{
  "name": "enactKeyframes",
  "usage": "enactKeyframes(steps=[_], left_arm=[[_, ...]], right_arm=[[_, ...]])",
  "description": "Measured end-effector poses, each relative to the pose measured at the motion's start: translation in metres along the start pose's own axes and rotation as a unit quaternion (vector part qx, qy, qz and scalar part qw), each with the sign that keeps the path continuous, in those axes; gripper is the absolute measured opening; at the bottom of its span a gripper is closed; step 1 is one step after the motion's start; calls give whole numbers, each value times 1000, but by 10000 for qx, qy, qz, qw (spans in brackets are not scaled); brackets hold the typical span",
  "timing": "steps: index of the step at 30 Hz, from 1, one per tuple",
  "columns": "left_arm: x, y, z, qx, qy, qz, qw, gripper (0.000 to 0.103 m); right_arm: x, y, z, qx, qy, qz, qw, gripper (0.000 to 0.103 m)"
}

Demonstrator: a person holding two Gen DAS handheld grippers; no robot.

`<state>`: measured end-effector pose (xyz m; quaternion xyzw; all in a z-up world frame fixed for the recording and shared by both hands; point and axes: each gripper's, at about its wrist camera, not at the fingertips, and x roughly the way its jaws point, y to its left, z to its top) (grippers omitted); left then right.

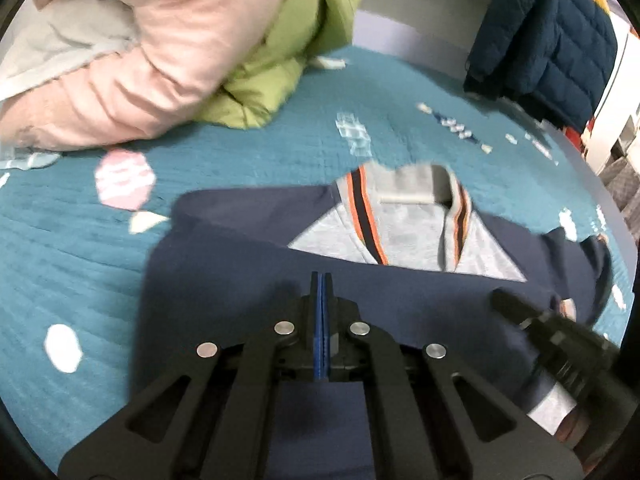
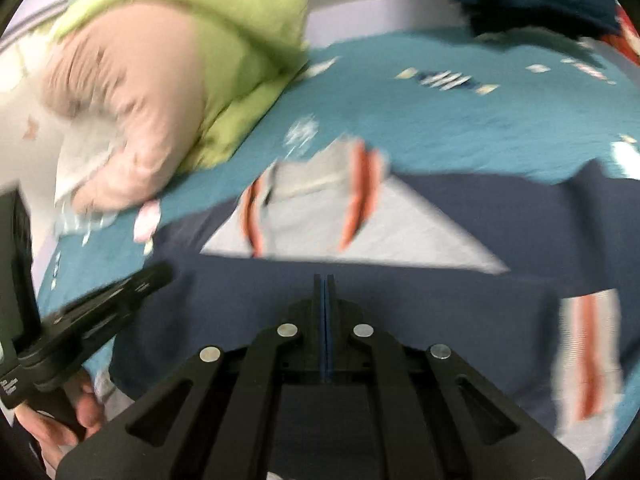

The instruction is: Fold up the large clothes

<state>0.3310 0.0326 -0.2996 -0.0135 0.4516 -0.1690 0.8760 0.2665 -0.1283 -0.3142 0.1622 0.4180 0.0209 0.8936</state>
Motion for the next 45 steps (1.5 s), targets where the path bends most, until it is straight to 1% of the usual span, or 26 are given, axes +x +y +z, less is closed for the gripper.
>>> enactKeyframes(steps=[2, 3, 4, 5, 6, 7, 10, 12, 14, 15, 16, 17, 18, 20, 21, 22, 23, 26, 28, 30, 32, 34, 37, 39, 42, 45], left_arm=[[13, 2, -6, -50, 85, 66, 9999, 0], [19, 5, -7, -57, 138, 170, 9997, 0], [23, 9, -10, -84, 192, 184, 9996, 0], [24, 15, -12, -168, 161, 55, 9997, 0], [22, 18, -13, -211, 161, 21, 9996, 0], [22, 20, -13, -213, 161, 54, 9996, 0], [19, 28, -11, -234, 142, 214, 9994, 0], [17, 38, -9, -301, 149, 306, 9990, 0], [15, 47, -8, -361, 160, 263, 9989, 0], [12, 51, -8, -357, 131, 354, 9986, 0], [10, 54, -7, -276, 94, 587, 9979, 0], [8, 58, -6, -247, 109, 694, 9972, 0], [6, 65, -5, -309, 114, 802, 9962, 0], [4, 76, -5, -324, 140, 1053, 9938, 0], [3, 84, -5, -403, 158, 1035, 9937, 0], [2, 90, -6, -501, 164, 933, 9942, 0], [1, 94, -7, -573, 165, 880, 9943, 0], [9, 94, -12, -514, 160, 952, 9940, 0], [10, 95, -13, -552, 135, 932, 9940, 0], [7, 95, -10, -577, 235, 952, 9935, 0], [6, 91, -8, -383, 280, 1049, 9933, 0], [10, 95, -11, -457, 255, 982, 9938, 0], [10, 100, -15, -543, 171, 848, 9948, 1], [10, 101, -15, -568, 191, 807, 9949, 2], [8, 98, -11, -512, 278, 894, 9943, 2], [3, 97, -5, -674, 363, 889, 9931, 0]], right_arm=[[16, -3, -7, 42, 171, -39, 9998, 0], [17, -6, -9, 81, 170, 6, 9998, 0], [16, -8, -10, 101, 144, 47, 9998, 0], [12, -11, -11, 78, 132, 13, 9999, 0], [11, -11, -11, 34, 116, -56, 9999, 0], [8, -14, -10, -5, 93, -176, 9998, 0], [5, -26, -9, 91, 150, -51, 9998, 0], [0, -27, -10, -60, 113, -198, 9997, 0], [-8, -34, -10, -131, 79, -413, 9990, 0], [-9, -38, -9, -123, 82, -510, 9986, 0], [-12, -47, -9, -90, 81, -690, 9975, 0], [-15, -57, -10, -45, 84, -812, 9967, 0], [-18, -66, -10, 15, 89, -907, 9958, 0], [-25, -87, -10, 278, 115, -860, 9958, 0], [-29, -90, -9, 275, 126, -1004, 9945, 0], [-34, -92, -7, 170, 115, -1258, 9918, 0], [-36, -94, -7, 135, 91, -1338, 9909, 0], [-26, -102, -13, 131, 146, -1321, 9910, 0], [-25, -94, -13, -71, 153, -1519, 9883, 0], [-31, -93, -9, 74, 240, -1499, 9884, 0], [-34, -100, -11, 221, 208, -1435, 9892, 0], [-27, -109, -16, 313, 185, -1275, 9912, 0], [-25, -108, -17, 300, 154, -1277, 9912, 0], [-27, -110, -16, 349, 173, -1237, 9916, 0], [-31, -108, -10, 390, 243, -1207, 9916, 0], [-40, -111, -2, 619, 249, -957, 9932, 0]])
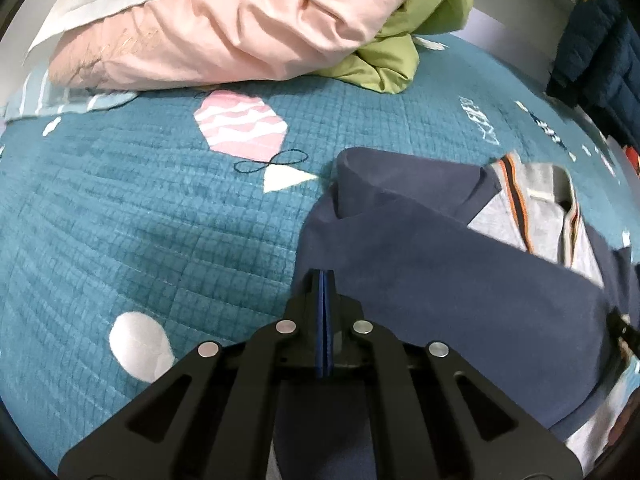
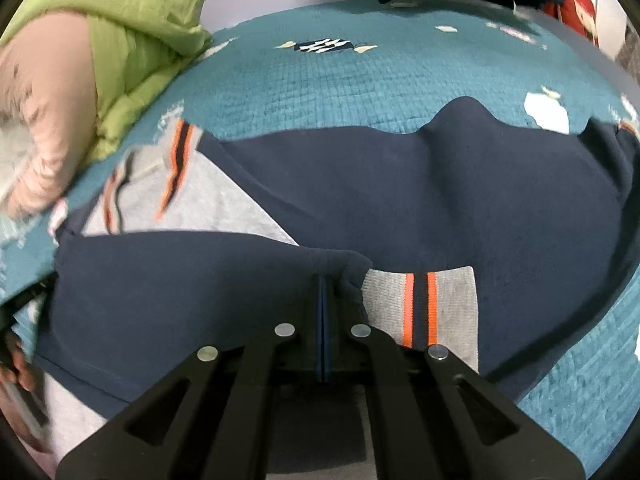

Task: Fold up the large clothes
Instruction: 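Open both grippers and release the folded jacket side and cuff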

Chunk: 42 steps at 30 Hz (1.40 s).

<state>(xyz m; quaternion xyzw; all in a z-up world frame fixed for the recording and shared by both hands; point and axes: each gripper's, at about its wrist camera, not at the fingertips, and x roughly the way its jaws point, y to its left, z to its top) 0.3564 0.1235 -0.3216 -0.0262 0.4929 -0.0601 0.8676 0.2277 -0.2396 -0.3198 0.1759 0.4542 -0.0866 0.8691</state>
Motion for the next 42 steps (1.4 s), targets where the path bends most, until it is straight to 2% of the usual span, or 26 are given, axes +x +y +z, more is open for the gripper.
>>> enactKeyframes(steps=[6, 11, 12, 14, 15, 16, 19, 27, 34, 38, 41, 42], left_arm=[[-22, -18, 2, 266, -29, 79, 9996, 0], [-50, -44, -6, 418, -8, -94, 9991, 1], [-54, -48, -9, 427, 4, -119, 9990, 2], [-63, -62, -16, 464, 88, -75, 9989, 27], [-69, -69, -20, 429, 82, -74, 9990, 65], [-76, -73, -24, 373, -16, -117, 9992, 78], [-89, -93, -35, 451, -120, -232, 9986, 78], [-93, -159, -63, 828, 254, -451, 9952, 79], [-91, -219, -74, 1062, 363, -896, 9896, 79], [-85, -257, -72, 1175, 367, -1169, 9855, 78], [-78, -284, -67, 1218, 410, -1422, 9815, 67], [-76, -290, -66, 1232, 445, -1495, 9800, 60]], right_arm=[[-43, 2, 15, -154, -327, 181, 9992, 0], [-80, -1, 17, -197, -521, 285, 9980, 1], [-85, -2, 15, -200, -509, 259, 9982, 8], [-94, -5, 11, -190, -515, 244, 9982, 29], [-98, -7, 8, -146, -530, 181, 9983, 63], [-105, -10, 3, -72, -611, 10, 9981, 90], [-112, -18, -5, -88, -599, -42, 9982, 93], [-114, -55, -24, 273, -297, -82, 9992, 95], [-124, -113, -22, 680, -353, -314, 9966, 95], [-129, -159, -16, 918, -427, -590, 9931, 95], [-132, -196, -6, 1156, -522, -691, 9895, 95], [-132, -208, -2, 1233, -536, -723, 9883, 95]])
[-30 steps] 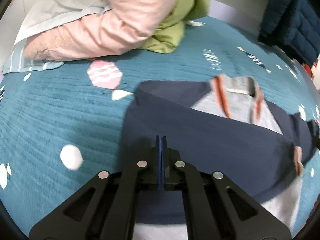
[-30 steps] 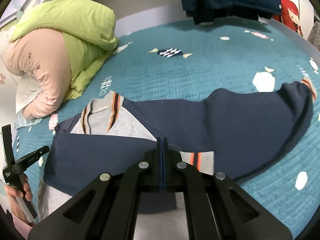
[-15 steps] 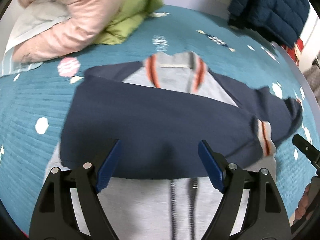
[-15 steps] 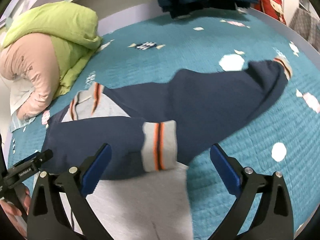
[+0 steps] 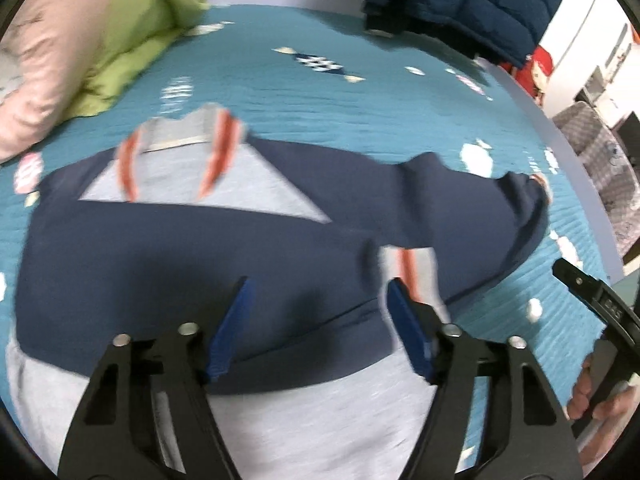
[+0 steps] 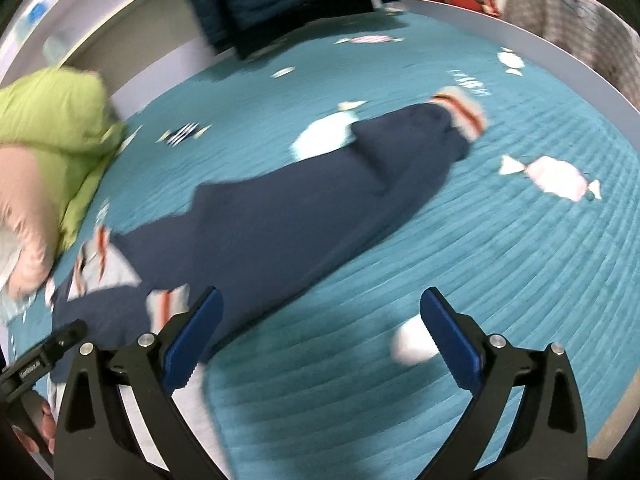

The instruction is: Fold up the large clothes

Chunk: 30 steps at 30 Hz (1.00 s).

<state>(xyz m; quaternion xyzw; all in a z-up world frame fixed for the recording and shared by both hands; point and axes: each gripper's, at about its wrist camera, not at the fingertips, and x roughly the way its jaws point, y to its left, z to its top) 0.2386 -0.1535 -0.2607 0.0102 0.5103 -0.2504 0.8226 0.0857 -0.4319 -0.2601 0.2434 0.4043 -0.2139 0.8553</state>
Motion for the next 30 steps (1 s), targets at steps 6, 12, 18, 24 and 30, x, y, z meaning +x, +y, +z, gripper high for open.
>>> enactKeyframes(steps=[6, 12, 18, 24, 30], left_arm=[[36, -33, 16, 91, 189, -218, 9995, 19], [78, -28, 23, -331, 385, -347, 9981, 0], [96, -15, 22, -530, 312, -528, 9967, 0], [107, -16, 24, -475, 341, -425, 9974, 0], [114, -13, 25, -436, 349, -480, 9973, 0]], right_arm=[[22, -54, 42, 268, -29, -156, 9995, 95], [64, -91, 80, 531, 41, -242, 9983, 95], [98, -102, 100, 846, 47, -84, 9964, 94], [118, -94, 104, 873, 97, -152, 9960, 32], [100, -82, 98, 957, -214, 92, 9951, 8]])
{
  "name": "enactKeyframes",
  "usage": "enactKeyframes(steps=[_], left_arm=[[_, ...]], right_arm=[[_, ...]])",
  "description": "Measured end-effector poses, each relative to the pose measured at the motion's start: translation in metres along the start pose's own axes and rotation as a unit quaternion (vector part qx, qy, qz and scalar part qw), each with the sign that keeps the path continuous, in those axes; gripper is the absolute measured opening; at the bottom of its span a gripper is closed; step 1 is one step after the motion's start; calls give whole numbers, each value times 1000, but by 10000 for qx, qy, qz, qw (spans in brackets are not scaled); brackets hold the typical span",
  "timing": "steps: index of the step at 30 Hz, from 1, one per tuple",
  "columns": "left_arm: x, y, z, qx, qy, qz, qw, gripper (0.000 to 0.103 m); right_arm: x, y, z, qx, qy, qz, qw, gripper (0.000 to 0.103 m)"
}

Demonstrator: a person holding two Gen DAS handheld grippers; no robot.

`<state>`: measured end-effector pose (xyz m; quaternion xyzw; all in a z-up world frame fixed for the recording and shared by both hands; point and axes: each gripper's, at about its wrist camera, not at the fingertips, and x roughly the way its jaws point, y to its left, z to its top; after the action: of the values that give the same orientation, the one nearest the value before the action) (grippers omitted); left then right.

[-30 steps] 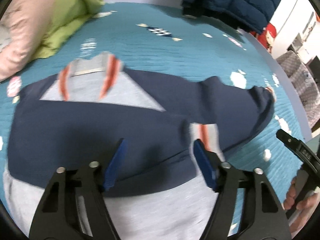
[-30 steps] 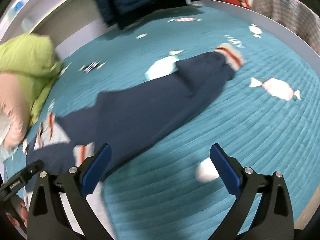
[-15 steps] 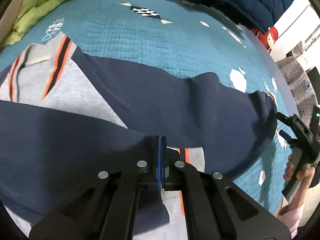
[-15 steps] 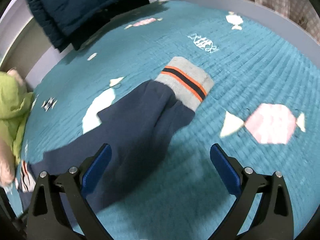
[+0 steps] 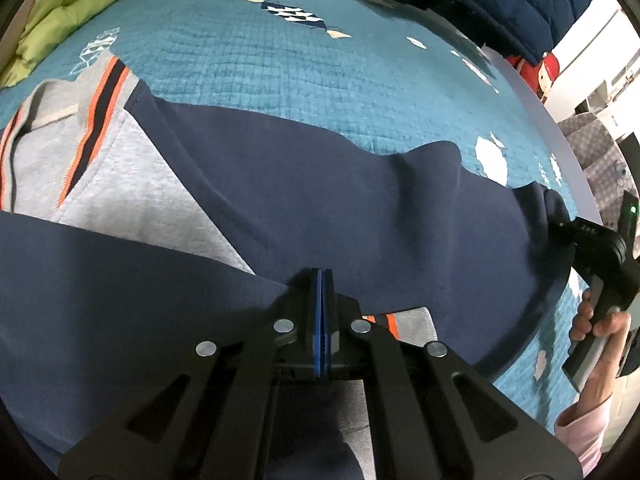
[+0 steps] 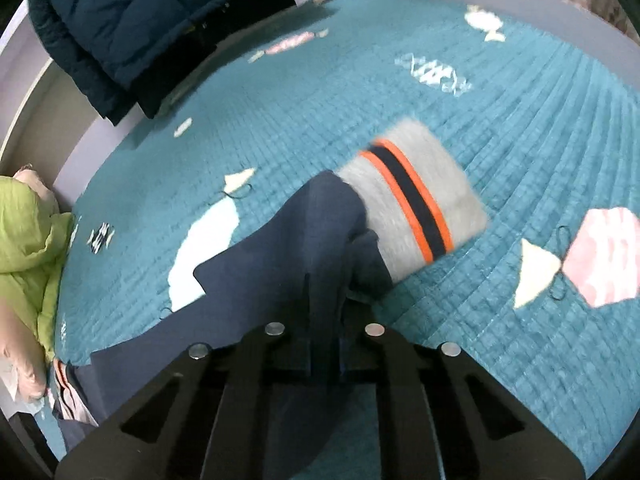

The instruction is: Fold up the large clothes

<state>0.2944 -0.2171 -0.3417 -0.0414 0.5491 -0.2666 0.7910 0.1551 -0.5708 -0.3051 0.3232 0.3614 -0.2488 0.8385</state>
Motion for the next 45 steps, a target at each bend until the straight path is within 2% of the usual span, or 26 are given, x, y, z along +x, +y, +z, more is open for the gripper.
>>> enactKeyframes(steps=[4, 7, 13, 17, 20, 24, 26, 30, 34, 37, 41, 45], left_arm=[[3, 7, 3, -124, 71, -168, 9998, 0], [3, 7, 2, -59, 95, -159, 9998, 0], [6, 8, 7, -88, 251, -188, 9995, 0], [6, 8, 9, -31, 314, -229, 9992, 0], [8, 6, 10, 24, 348, -195, 9992, 0], [4, 11, 14, -43, 426, -358, 9984, 0], [-8, 12, 18, -30, 451, -301, 9985, 0], [-46, 23, 18, 130, 222, -377, 9990, 0], [-83, 61, 17, -89, 68, -387, 9992, 0], [-109, 99, 14, -263, -98, -159, 9995, 0], [-139, 164, 4, -783, -208, 151, 9966, 0], [-168, 221, -7, -1123, -333, 452, 9921, 0]], right_arm=[[-42, 24, -9, -117, -433, 367, 9983, 7], [-75, 52, -15, -317, -692, 594, 9953, 7], [-127, 114, -33, -677, -975, 1110, 9867, 7], [-145, 152, -50, -867, -940, 1423, 9815, 7], [-156, 182, -67, -1020, -895, 1544, 9786, 7], [-161, 218, -88, -1100, -817, 1637, 9769, 7], [-163, 234, -98, -1126, -757, 1732, 9755, 7], [-167, 270, -118, -1322, -857, 1697, 9728, 7], [-170, 302, -141, -1427, -960, 1654, 9711, 7], [-166, 335, -166, -1683, -1000, 1590, 9677, 7], [-156, 374, -197, -1953, -953, 1543, 9638, 7], [-135, 408, -231, -2127, -739, 1505, 9626, 7]])
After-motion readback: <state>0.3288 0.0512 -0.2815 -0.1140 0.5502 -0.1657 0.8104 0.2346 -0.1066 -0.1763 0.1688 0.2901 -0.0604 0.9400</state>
